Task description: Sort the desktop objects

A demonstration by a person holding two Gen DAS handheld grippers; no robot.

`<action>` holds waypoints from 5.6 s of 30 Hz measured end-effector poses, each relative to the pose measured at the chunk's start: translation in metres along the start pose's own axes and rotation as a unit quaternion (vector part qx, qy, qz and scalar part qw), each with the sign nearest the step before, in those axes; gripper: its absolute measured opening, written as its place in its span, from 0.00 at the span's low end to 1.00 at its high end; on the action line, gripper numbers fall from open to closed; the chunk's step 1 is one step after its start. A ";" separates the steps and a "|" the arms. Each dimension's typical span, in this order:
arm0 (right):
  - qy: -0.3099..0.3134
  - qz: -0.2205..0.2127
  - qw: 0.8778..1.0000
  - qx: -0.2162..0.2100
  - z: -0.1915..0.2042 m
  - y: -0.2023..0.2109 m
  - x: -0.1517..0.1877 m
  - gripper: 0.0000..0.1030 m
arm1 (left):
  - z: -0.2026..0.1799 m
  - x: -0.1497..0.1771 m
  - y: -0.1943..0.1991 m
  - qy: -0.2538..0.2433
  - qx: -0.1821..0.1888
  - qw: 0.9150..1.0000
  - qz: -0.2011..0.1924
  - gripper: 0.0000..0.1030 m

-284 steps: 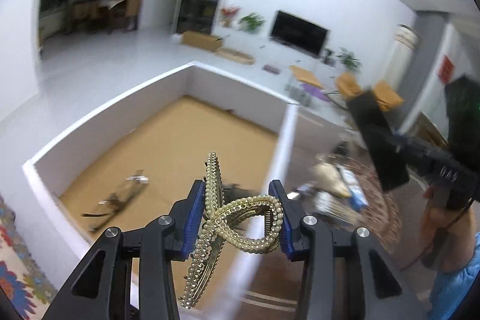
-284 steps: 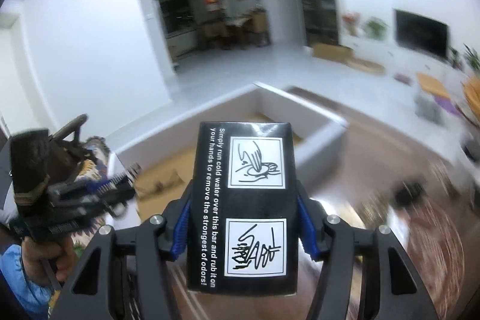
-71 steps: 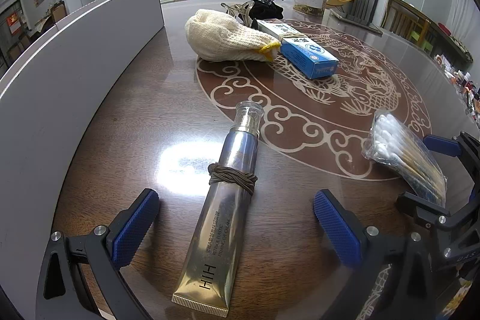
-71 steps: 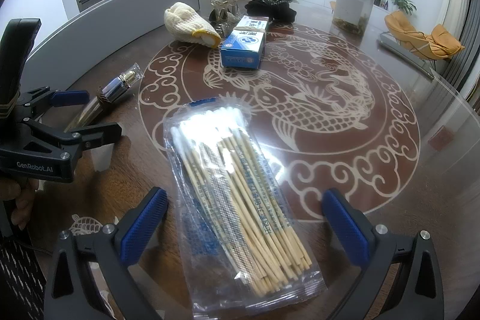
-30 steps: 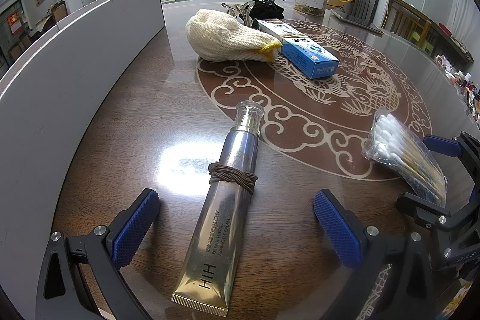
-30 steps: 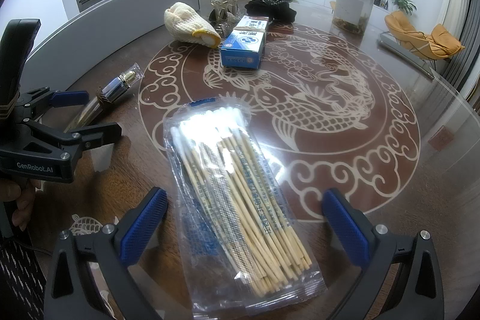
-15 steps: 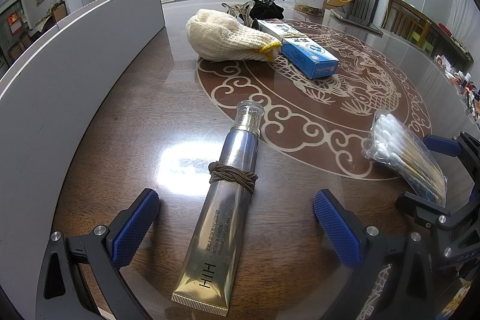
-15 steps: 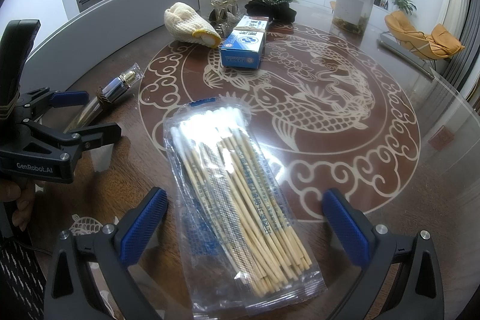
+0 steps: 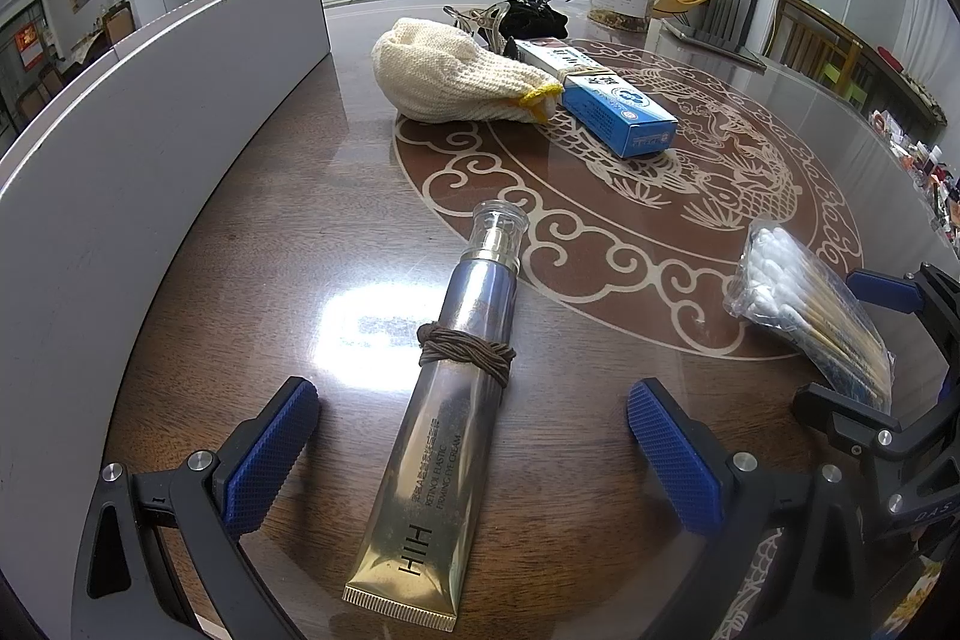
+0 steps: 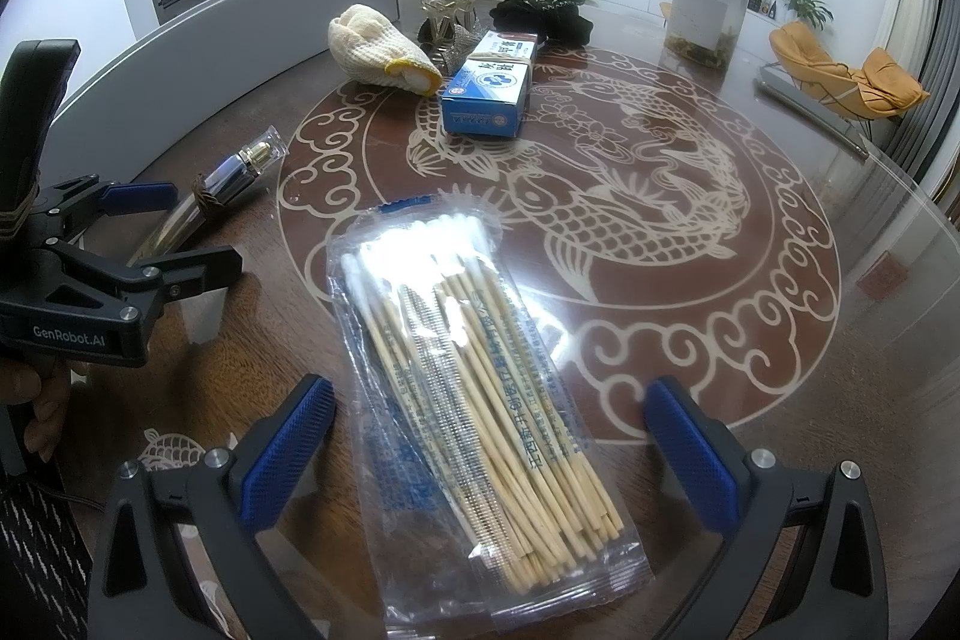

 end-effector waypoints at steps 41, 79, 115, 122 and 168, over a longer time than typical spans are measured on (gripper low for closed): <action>-0.034 0.024 0.997 -0.069 -0.009 0.066 0.006 0.35 | 0.033 0.014 0.099 0.043 0.083 0.995 -0.046 0.25; 0.126 -0.113 0.978 -0.122 0.198 -0.077 -0.397 0.85 | 0.335 -0.086 0.077 0.285 -0.049 0.957 -0.001 0.57; -0.045 0.006 0.998 0.032 -0.028 -0.031 -0.030 1.00 | 0.023 0.000 0.006 0.035 -0.024 0.999 -0.002 1.00; -0.045 0.006 0.998 0.032 -0.028 -0.031 -0.030 1.00 | 0.022 0.000 0.006 0.035 -0.024 0.999 -0.002 1.00; -0.065 0.009 0.997 0.049 -0.034 -0.040 -0.050 1.00 | 0.032 -0.059 -0.034 -0.029 0.022 0.999 -0.007 1.00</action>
Point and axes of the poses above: each gripper's, at about its wrist camera, not at the fingertips, and y roughly against the way its jaws point, z to its left, x to its underside, the point moved 6 cm from there along -y, roughly the way its jaws point, and after that the axes turned 7 degrees about y, right-handed, at the moved point
